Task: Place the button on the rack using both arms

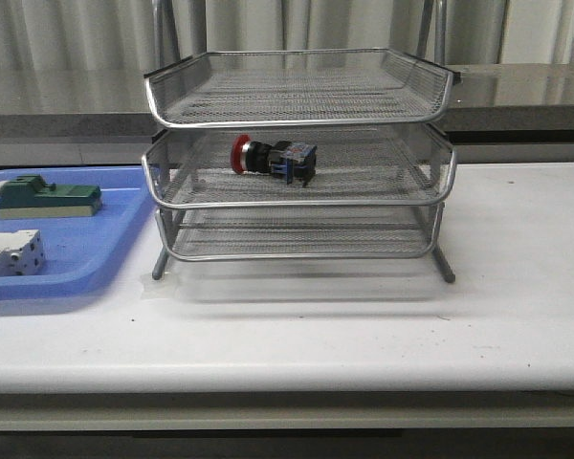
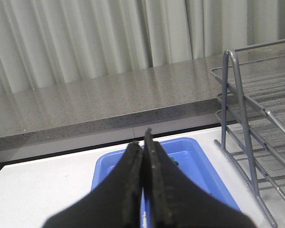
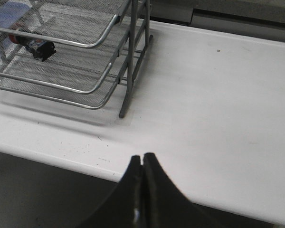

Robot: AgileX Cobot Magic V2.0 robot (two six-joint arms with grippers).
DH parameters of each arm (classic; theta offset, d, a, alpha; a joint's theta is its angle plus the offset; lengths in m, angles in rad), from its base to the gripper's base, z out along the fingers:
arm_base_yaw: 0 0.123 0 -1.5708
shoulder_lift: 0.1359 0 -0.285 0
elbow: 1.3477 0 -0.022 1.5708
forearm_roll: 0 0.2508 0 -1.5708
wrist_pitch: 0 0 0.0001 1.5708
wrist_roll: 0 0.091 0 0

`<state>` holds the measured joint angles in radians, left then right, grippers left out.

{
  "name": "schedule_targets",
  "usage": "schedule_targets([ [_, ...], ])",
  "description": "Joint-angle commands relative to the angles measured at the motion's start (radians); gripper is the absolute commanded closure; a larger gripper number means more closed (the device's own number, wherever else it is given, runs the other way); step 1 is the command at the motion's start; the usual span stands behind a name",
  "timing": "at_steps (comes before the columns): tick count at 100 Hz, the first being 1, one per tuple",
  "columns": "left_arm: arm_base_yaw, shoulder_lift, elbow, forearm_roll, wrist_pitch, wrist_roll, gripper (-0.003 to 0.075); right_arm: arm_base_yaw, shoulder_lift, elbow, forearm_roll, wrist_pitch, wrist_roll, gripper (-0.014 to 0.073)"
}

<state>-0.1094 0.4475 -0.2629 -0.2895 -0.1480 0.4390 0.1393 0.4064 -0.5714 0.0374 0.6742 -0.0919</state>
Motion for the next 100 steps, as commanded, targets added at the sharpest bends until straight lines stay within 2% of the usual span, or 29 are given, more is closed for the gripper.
schedule_targets([
  [1,0.004,0.003,-0.028,-0.006,-0.078,-0.006,0.0740,-0.008,0.006,-0.026,-0.001,-0.065,-0.001,0.0663],
  [67,0.004,0.003,-0.028,-0.006,-0.078,-0.006,0.0740,-0.008,-0.025,0.006,-0.007,-0.086,-0.001,0.0663],
  [77,0.004,0.003,-0.028,-0.006,-0.078,-0.006,0.0740,-0.008,-0.076,0.071,-0.007,-0.181,-0.001,0.0663],
  [100,0.004,0.003,-0.028,-0.006,-0.078,-0.006,0.0740,-0.008,-0.205,0.313,-0.009,-0.547,-0.001,0.0663],
])
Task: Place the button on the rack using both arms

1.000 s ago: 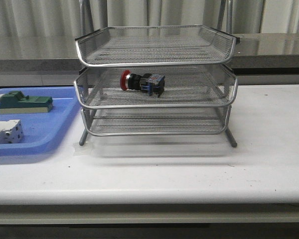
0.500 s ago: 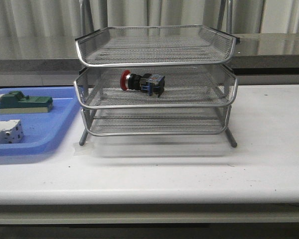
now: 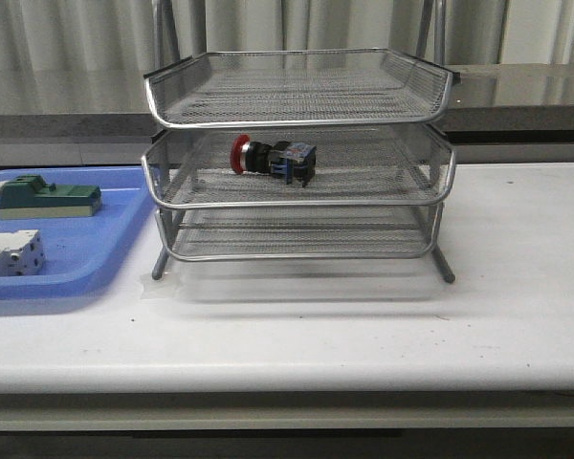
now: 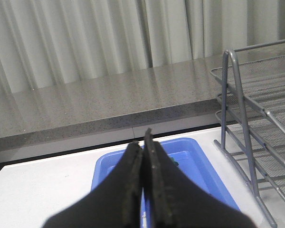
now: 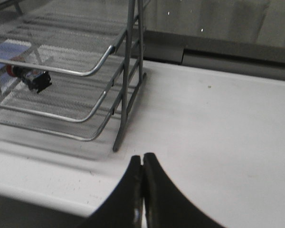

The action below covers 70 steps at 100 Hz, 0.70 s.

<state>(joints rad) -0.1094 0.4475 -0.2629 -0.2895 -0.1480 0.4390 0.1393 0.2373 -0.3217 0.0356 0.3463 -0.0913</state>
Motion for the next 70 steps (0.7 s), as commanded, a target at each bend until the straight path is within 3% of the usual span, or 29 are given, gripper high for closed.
schedule_targets([
  [1,0.004,0.003,-0.028,-0.006,-0.078,-0.006,0.0740,-0.008,-0.040,0.072,-0.007,-0.239,-0.002,0.0663],
  [17,0.004,0.003,-0.028,-0.006,-0.078,-0.006,0.0740,-0.008,-0.131,0.221,-0.007,-0.372,-0.002,0.0663],
  [40,0.004,0.003,-0.028,-0.006,-0.078,-0.006,0.0740,-0.008,-0.272,0.305,-0.007,-0.352,-0.001,0.0663],
  [70,0.004,0.003,-0.023,-0.006,-0.078,-0.006,0.0740,-0.008,-0.268,0.332,-0.006,-0.353,-0.001,0.0663],
])
